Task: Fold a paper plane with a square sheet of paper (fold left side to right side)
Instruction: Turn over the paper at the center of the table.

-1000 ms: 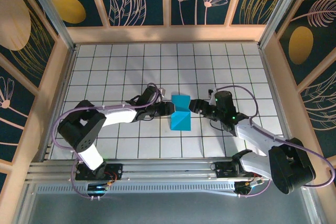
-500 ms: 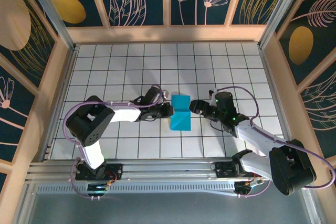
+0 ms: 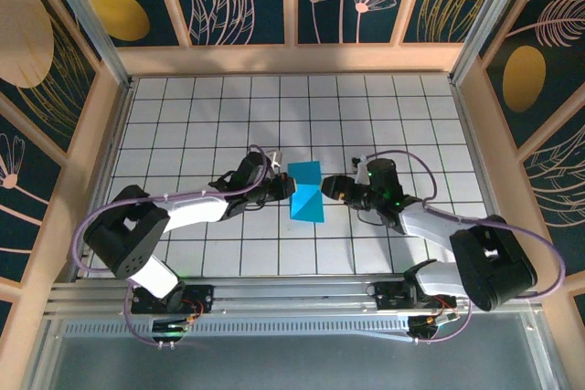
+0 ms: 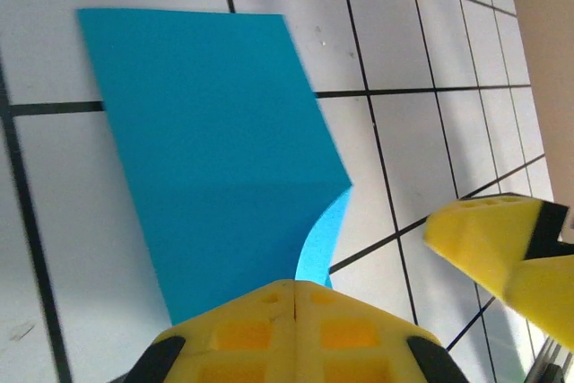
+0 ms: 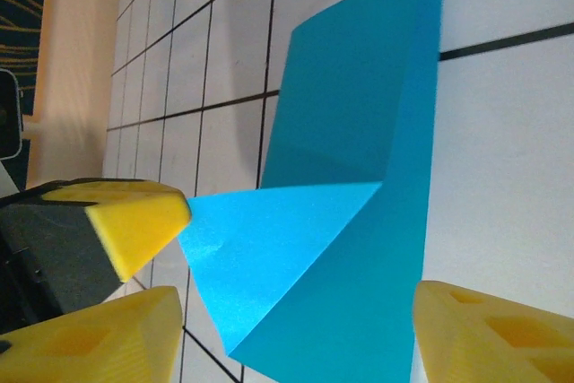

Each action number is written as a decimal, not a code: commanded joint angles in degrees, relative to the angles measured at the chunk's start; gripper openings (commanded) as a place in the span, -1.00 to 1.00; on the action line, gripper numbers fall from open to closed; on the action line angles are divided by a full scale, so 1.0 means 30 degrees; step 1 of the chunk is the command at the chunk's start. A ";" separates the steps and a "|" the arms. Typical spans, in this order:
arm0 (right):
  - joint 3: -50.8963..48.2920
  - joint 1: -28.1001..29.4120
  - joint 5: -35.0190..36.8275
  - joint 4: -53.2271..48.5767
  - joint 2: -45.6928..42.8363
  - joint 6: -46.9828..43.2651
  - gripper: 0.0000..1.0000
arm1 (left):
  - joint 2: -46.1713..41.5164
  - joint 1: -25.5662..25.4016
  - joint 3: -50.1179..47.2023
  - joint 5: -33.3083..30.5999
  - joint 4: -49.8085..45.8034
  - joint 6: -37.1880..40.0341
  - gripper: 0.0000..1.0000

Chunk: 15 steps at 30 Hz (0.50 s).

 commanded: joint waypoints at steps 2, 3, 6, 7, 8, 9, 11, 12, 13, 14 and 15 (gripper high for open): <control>0.0248 0.0556 -0.0729 0.3278 0.1600 0.1077 0.32 | -0.1194 0.0093 -0.1050 -0.1268 0.1254 -0.1157 -1.00; 0.0388 0.0662 -0.0747 0.3775 0.2031 0.1228 0.30 | -0.1332 0.0095 -0.1213 -0.1375 0.1273 -0.1230 -1.00; 0.0913 0.0940 -0.0699 0.4819 0.3326 0.1629 0.27 | -0.1651 0.0094 -0.1464 -0.1578 0.1242 -0.1403 -1.00; 0.1085 0.1001 -0.0671 0.5028 0.3716 0.1756 0.26 | -0.1710 0.0091 -0.1501 -0.1582 0.1243 -0.1441 -1.00; 0.1305 0.1075 -0.0619 0.5228 0.4132 0.1904 0.26 | -0.1777 0.0109 -0.1580 -0.1600 0.1250 -0.1477 -1.00; 0.1513 0.1141 -0.0589 0.5361 0.4476 0.2005 0.26 | -0.1813 0.0091 -0.1629 -0.1643 0.1265 -0.1515 -1.00; 0.1891 0.1230 -0.0481 0.5420 0.5083 0.2242 0.26 | -0.1868 0.0093 -0.1689 -0.1644 0.1228 -0.1554 -1.00; 0.2034 0.1266 -0.0439 0.5431 0.5339 0.2360 0.26 | -0.1880 0.0107 -0.1741 -0.1662 0.1227 -0.1563 -1.00; 0.2123 0.1295 -0.0386 0.5424 0.5524 0.2507 0.25 | -0.1902 0.0092 -0.1756 -0.1675 0.1242 -0.1592 -1.00; 0.2161 0.1324 -0.0326 0.5435 0.5657 0.2642 0.23 | -0.1946 0.0110 -0.1798 -0.1716 0.1246 -0.1623 -1.00; 0.2169 0.1325 -0.0268 0.5460 0.5807 0.2809 0.21 | -0.1983 0.0091 -0.1858 -0.1759 0.1280 -0.1682 -1.00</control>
